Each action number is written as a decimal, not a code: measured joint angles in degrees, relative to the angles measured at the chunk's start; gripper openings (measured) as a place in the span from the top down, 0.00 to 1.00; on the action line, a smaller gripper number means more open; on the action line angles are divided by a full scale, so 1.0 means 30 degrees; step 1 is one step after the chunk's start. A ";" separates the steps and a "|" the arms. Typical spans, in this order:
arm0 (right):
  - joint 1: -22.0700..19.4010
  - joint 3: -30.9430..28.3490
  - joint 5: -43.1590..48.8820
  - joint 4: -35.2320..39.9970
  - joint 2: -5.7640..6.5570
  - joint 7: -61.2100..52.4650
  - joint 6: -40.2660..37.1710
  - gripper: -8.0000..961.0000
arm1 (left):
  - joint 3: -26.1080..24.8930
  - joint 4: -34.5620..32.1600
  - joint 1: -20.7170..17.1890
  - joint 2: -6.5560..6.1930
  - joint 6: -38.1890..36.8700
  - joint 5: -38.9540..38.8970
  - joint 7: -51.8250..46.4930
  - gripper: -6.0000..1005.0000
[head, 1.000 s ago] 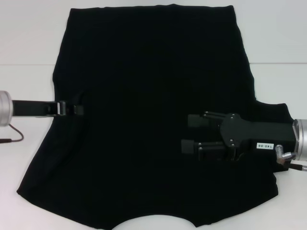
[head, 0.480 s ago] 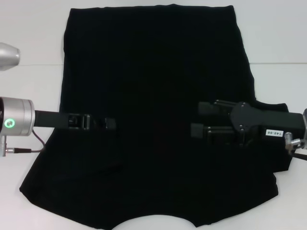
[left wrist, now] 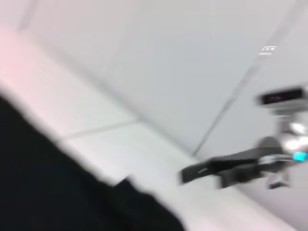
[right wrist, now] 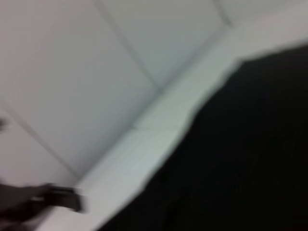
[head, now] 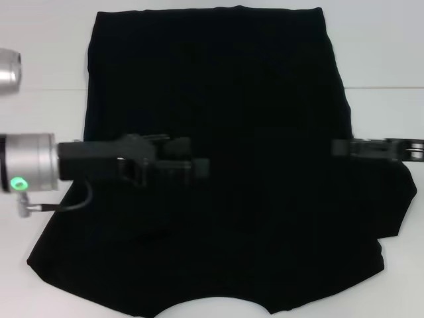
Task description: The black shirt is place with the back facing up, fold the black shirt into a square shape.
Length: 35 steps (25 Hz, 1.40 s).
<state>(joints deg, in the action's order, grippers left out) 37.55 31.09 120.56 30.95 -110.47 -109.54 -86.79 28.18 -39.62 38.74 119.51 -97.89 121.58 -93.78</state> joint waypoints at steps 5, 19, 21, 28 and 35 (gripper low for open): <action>-0.0592 0.0019 0.2935 0.2513 0.0589 -0.4925 0.0348 0.05 | 0.0184 0.1713 -0.0110 0.0521 0.0071 -0.0726 0.5898 0.22; -0.0531 0.0015 0.8293 0.4063 0.0877 -0.9509 0.0989 0.05 | 0.2887 0.1753 -0.0438 0.1066 0.0659 -0.0476 0.9202 0.06; -0.0396 0.0021 0.8400 0.3716 0.0832 -0.9531 0.1227 0.05 | 0.3009 0.1740 -0.0458 0.1085 0.0765 -0.0477 0.9243 0.06; 0.0029 0.0224 0.8452 0.2147 0.0829 -0.9483 0.2061 0.05 | 0.3084 0.1734 -0.0457 0.1111 0.1002 -0.0479 0.9251 0.06; 0.0085 0.0260 0.8472 0.1694 0.0795 -0.9534 0.2287 0.05 | 0.3008 0.1740 -0.0446 0.1090 0.1289 -0.0489 0.9252 0.06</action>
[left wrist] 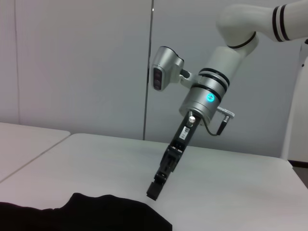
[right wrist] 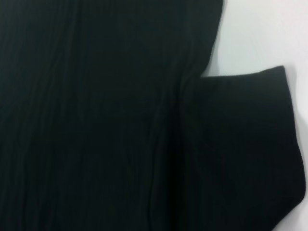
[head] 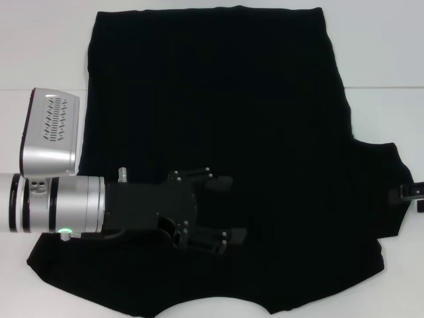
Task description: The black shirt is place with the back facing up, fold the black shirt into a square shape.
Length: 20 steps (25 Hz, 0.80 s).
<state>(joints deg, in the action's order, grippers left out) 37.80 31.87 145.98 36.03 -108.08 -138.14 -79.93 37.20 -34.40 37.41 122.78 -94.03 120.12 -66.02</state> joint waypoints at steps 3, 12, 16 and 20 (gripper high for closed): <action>0.0107 0.0167 0.0005 -0.0459 -0.0039 0.0020 0.0315 0.06 | 0.0006 0.0006 0.0007 -0.0003 0.0030 -0.0009 -0.0005 0.06; 0.0226 0.0342 -0.0099 -0.0905 -0.0356 -0.0036 0.1802 0.07 | -0.0030 0.0012 0.0042 -0.0065 0.0030 -0.0022 -0.0098 0.06; 0.0231 0.0236 -0.0169 -0.0909 -0.0675 -0.0032 0.2785 0.07 | -0.0071 0.0013 0.0026 -0.0060 0.0027 -0.0022 -0.0104 0.06; 0.0232 0.0228 -0.0188 -0.0727 -0.0921 0.0058 0.3017 0.25 | -0.0091 0.0012 -0.0019 -0.0058 0.0024 -0.0022 -0.0126 0.06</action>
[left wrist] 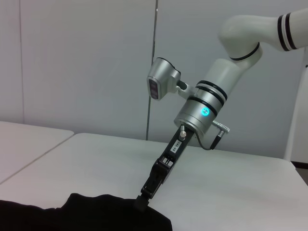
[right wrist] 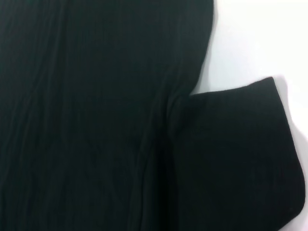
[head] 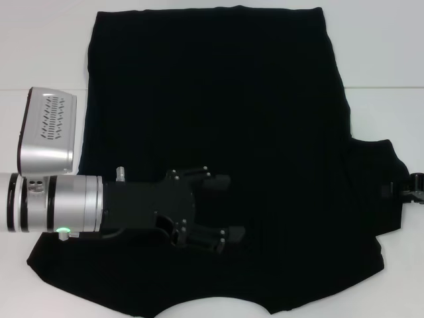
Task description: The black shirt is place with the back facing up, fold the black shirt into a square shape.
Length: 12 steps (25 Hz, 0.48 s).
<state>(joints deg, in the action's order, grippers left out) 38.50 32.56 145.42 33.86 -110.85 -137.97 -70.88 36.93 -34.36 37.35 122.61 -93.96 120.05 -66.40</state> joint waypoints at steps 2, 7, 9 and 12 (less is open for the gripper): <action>0.0000 -0.0006 -0.0006 0.0061 -0.0050 0.0001 -0.0002 0.34 | -0.0006 -0.0001 -0.0044 0.0000 -0.0001 0.0000 -0.0006 0.06; -0.0004 -0.0012 -0.0015 0.0078 -0.0060 0.0024 -0.0041 0.57 | -0.0006 -0.0001 -0.0098 0.0001 -0.0001 -0.0019 -0.0014 0.06; -0.0040 -0.0014 -0.0017 0.0081 -0.0053 0.0049 -0.0066 0.66 | -0.0006 -0.0001 -0.0112 0.0001 -0.0001 -0.0030 -0.0015 0.06; -0.0136 -0.0013 -0.0017 0.0083 -0.0017 0.0075 -0.0027 0.79 | -0.0006 0.0007 -0.0119 0.0001 0.0000 -0.0036 -0.0015 0.06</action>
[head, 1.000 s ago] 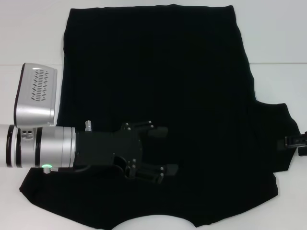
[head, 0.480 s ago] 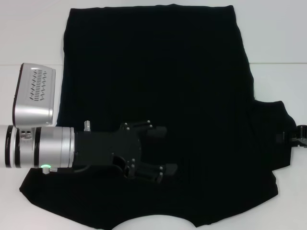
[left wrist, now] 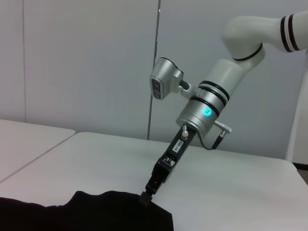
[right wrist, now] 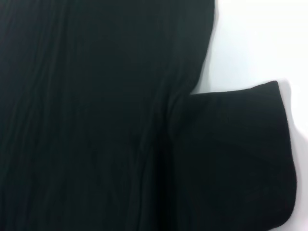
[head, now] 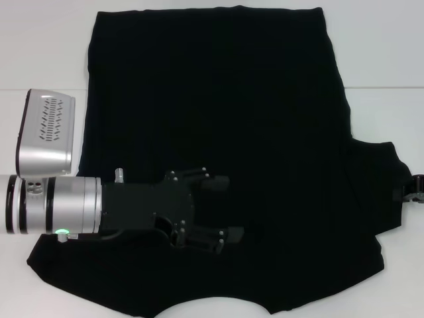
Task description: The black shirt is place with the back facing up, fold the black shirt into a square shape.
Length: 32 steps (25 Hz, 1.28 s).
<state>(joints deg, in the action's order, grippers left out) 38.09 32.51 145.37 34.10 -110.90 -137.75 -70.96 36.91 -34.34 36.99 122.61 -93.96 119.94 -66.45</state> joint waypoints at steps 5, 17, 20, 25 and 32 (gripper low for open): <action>-0.0206 -0.0240 -0.0001 0.0001 0.0041 0.0326 0.0028 0.98 | 0.0003 0.0059 -0.0021 0.0015 0.0000 -0.0048 -0.0112 0.06; -0.0707 -0.2726 0.0002 0.0009 0.0473 0.2015 0.0119 0.98 | 0.0001 0.0130 -0.0369 0.0121 -0.0008 0.0002 -0.0264 0.06; -0.0620 -0.2861 0.0003 0.0012 0.0549 0.2137 0.0258 0.98 | 0.0018 0.0125 -0.0498 0.0142 0.0038 0.0035 -0.0259 0.06; -0.0278 -0.2876 0.0003 0.0178 0.0635 0.2317 0.0281 0.98 | 0.0058 0.0071 -0.0708 0.0145 0.0232 0.0143 -0.0258 0.06; 0.0123 -0.2737 0.0002 0.0642 0.0697 0.2315 0.0086 0.97 | 0.0008 0.0078 -0.0736 0.0146 0.0255 0.0154 -0.0262 0.06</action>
<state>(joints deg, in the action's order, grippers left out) 38.46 24.30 145.37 36.03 -108.80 -130.80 -70.70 36.93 -34.11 34.79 123.05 -93.19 120.41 -67.23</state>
